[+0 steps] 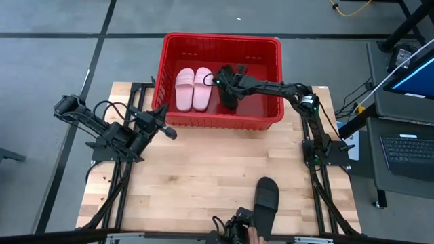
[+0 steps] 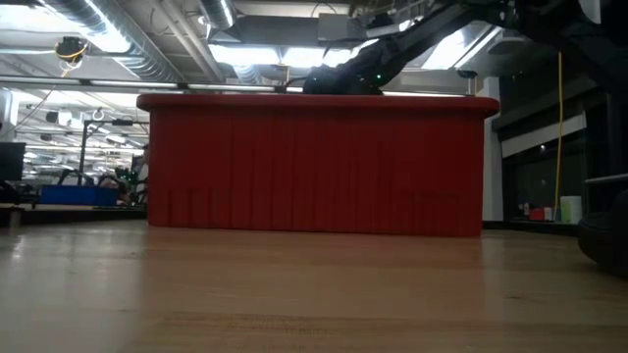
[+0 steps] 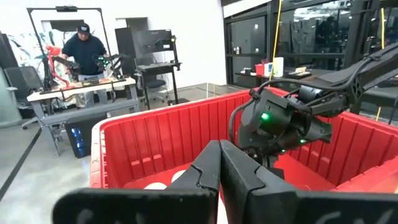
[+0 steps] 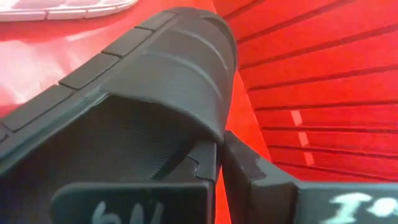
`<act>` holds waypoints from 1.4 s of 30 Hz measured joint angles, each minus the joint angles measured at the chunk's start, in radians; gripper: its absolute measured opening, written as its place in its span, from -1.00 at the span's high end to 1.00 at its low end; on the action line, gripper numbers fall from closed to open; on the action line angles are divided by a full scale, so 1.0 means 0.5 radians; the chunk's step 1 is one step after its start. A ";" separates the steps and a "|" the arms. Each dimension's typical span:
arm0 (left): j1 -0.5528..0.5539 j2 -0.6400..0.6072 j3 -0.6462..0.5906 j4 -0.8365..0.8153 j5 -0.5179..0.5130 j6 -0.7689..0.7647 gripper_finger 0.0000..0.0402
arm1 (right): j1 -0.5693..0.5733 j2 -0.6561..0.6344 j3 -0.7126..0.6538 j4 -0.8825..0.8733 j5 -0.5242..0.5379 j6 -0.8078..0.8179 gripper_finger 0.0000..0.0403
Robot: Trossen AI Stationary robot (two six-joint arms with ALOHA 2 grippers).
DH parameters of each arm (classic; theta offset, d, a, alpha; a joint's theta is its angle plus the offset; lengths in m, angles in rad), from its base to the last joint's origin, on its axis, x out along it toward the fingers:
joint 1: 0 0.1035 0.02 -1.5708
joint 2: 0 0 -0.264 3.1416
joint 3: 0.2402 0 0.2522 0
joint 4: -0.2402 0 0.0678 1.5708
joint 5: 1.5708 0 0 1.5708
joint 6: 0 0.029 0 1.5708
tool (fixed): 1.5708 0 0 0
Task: Pick and place slides into bin
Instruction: Put the left black slipper into the red bin
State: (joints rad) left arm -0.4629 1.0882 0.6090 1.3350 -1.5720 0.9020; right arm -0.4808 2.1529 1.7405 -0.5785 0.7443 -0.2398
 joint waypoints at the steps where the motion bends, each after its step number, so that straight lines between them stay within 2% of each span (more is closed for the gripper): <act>1: 0.000 0.000 0.000 -0.001 -0.001 0.000 0.99 | 0.000 0.000 0.000 0.001 -0.012 -0.001 0.94; 8: -0.001 0.000 0.000 -0.001 0.000 -0.047 0.99 | -0.002 -0.001 0.000 0.007 -0.070 -0.001 0.94; 13: -0.001 0.000 0.000 -0.001 0.000 -0.057 0.98 | -0.015 -0.002 0.000 0.010 -0.244 0.051 0.94; 16: -0.001 0.000 0.000 -0.001 0.000 -0.057 0.99 | -0.030 -0.004 0.001 0.021 -0.267 0.109 0.93; 20: -0.001 0.000 0.000 -0.001 0.000 -0.057 0.99 | -0.041 -0.005 0.003 0.030 -0.279 0.119 0.85; 26: -0.001 0.000 0.000 -0.001 0.001 -0.057 0.99 | -0.054 -0.005 0.003 0.072 -0.546 0.221 0.80; 34: -0.001 0.000 0.000 -0.001 0.001 -0.095 0.99 | -0.058 -0.005 0.003 0.203 -0.581 0.309 0.79; 42: -0.001 0.000 0.000 -0.001 0.001 -0.093 0.99 | -0.083 -0.005 0.003 0.208 -0.759 0.315 0.78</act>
State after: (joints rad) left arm -0.4633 1.0882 0.6090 1.3342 -1.5715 0.8555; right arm -0.5222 2.1506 1.7420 -0.4743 0.3646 -0.0822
